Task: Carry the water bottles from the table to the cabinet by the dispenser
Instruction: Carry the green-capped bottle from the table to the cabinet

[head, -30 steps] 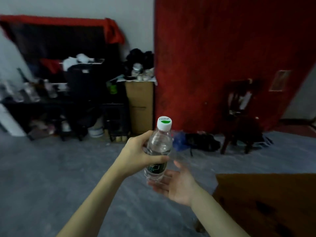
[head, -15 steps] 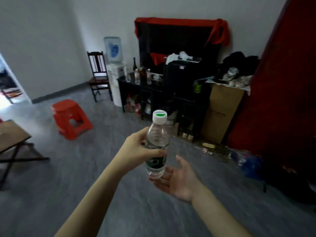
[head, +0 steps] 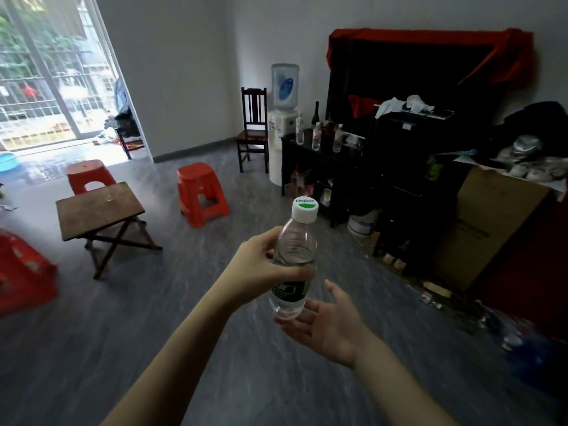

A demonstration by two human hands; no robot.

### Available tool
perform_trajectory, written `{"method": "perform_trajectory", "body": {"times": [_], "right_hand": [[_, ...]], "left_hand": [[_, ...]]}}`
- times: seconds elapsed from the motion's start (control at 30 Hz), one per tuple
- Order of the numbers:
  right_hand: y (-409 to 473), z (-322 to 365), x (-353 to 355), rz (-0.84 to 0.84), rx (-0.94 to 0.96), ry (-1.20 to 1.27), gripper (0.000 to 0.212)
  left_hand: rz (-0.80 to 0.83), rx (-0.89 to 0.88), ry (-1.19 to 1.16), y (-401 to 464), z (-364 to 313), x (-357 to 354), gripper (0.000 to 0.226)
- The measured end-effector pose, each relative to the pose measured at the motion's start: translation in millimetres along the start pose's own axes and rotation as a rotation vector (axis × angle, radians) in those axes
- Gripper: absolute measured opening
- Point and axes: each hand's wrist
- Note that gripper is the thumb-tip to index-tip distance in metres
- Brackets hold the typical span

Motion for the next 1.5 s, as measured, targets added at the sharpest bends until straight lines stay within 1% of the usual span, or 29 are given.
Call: {"method": "perform_trajectory", "body": {"times": [0.23,0.4,0.67,0.8,0.9,1.13,1.3,1.5], "right_hand": [[-2,13,17,0.014,-0.011,0.008,0.079],[3,23,33,0.042,-0.021,-0.014,0.079],[37,25,28,0.081,-0.09,-0.044,0.08],[68,32,17,0.092,-0.115,-0.057,0.079],[96,39,2,0.097,-0.114,-0.07,0.08],[168,70,-47,0.096,-0.082,-0.061,0.081],[214,89,-77,0.078,-0.054,-0.045,0.08],[258,107,-89,0.061,-0.058,-0.041,0.079]], "left_hand": [[-0.005,-0.007,0.009,6,-6,-21,0.045],[-0.026,-0.012,-0.027,12,-3,-34,0.049],[-0.09,0.022,-0.052,30,19,-25,0.05],[-0.12,0.045,-0.05,52,31,-9,0.05],[-0.107,0.048,-0.047,74,38,12,0.051],[-0.118,0.001,-0.034,147,51,68,0.049],[-0.11,-0.019,-0.042,196,55,105,0.047],[-0.062,-0.003,-0.045,243,67,126,0.049]]}}
Point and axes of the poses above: each hand's wrist, its own y-axis towards the middle knuckle, its own x-axis out of the back of the hand, z = x × y, and after that the axes turned 9 degrees about x, right-handed
